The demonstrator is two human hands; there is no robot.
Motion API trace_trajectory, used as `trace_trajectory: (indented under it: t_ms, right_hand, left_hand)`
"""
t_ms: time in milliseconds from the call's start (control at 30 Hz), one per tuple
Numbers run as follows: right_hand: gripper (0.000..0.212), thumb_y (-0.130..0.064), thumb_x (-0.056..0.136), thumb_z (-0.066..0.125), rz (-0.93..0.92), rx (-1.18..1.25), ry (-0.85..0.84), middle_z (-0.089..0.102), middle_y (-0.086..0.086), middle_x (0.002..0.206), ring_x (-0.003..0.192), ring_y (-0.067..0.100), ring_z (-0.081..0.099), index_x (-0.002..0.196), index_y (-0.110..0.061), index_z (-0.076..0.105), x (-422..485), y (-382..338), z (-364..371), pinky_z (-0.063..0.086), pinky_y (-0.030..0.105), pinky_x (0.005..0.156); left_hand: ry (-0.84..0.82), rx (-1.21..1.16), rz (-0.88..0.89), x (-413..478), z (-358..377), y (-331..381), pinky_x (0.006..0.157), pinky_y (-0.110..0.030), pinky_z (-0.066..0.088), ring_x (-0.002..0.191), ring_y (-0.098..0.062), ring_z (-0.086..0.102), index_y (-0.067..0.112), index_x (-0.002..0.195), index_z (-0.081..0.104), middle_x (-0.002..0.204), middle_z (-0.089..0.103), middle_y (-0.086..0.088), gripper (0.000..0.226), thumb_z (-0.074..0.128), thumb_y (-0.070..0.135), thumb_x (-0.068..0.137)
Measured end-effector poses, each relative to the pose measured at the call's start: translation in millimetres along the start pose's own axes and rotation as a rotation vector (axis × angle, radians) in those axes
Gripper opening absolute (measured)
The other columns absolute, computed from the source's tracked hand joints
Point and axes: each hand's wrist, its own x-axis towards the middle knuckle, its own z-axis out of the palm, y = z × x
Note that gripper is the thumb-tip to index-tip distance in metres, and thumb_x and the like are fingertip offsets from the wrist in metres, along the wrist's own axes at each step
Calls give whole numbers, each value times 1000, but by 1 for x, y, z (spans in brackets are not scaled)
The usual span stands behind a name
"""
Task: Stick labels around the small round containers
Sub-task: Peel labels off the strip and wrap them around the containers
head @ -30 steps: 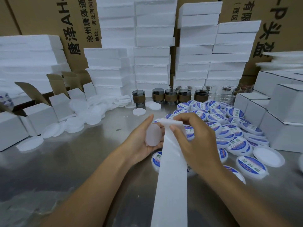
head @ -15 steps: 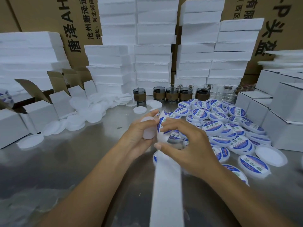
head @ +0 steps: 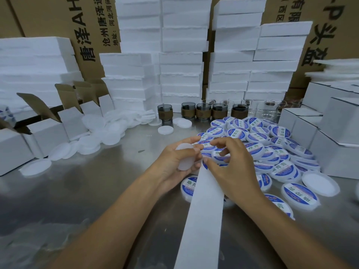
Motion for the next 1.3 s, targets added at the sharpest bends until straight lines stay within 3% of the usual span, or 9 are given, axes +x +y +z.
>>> trace_trajectory:
  t_ms: [67,133,200,400,567,767,900,1067,1300]
  right_hand:
    - [30,-11,81,68,22,-15,-1,50,-10,93,84,-5,47,97,-29,51,1,3,0,34,6,71]
    - [26,-12,83,64,56,-36,-37,51,-11,88,84,3,48,98,-29,51,1,5,0,38,20,76]
    - [22,-19,85,62,60,-153,-98,53,-9,91,94,10,47,104,-28,54,-1,7,0,40,28,83]
    - [38,-47,91,46,7,-519,-265,50,-6,124,120,13,33,121,-27,59,0,9,-1,27,30,98]
    - [38,-51,92,41,-23,-522,-349,48,-7,131,123,11,30,117,-32,63,-1,7,0,22,31,101]
    - [28,-40,86,60,38,-332,-217,61,-7,110,112,12,45,108,-24,66,-1,3,1,35,32,97]
    - [21,-30,81,69,66,-232,-134,48,-21,85,101,12,51,101,-26,66,0,-2,-2,42,36,92]
    - [21,-25,79,72,40,-225,-94,56,-10,90,97,15,53,100,-24,66,-1,-3,-2,41,38,93]
    - [24,-25,77,74,-34,-224,-30,66,-6,94,88,8,51,100,-24,66,-1,-5,-2,37,32,91]
  left_hand:
    - [47,39,-16,1,-1,-1,58,-26,54,62,-14,61,15,91,71,71,67,-6,20,66,-1,79]
    - [91,104,-31,2,-1,-1,58,-26,55,60,-12,61,15,90,70,67,65,-4,18,65,0,82]
    - [109,178,-38,2,-1,-1,57,-26,54,59,-11,62,14,93,67,65,65,-3,16,63,1,84]
    - [158,252,-11,3,0,-1,54,-24,52,56,-9,62,14,90,65,59,65,1,15,61,1,85]
    - [155,203,7,2,1,-1,54,-22,52,56,-9,61,13,91,66,60,64,1,14,62,2,84]
    - [158,195,71,2,2,1,56,-26,52,62,-14,59,12,88,64,69,62,-5,11,59,3,86]
    - [219,354,62,3,1,0,59,-28,49,63,-16,53,15,75,64,69,57,-7,14,61,11,88]
    - [173,440,46,1,3,-3,63,-28,51,62,-13,57,15,77,63,73,62,-8,11,62,16,88]
    - [120,485,-9,-1,9,-2,73,-32,51,70,-16,57,16,72,63,71,60,-6,24,57,28,93]
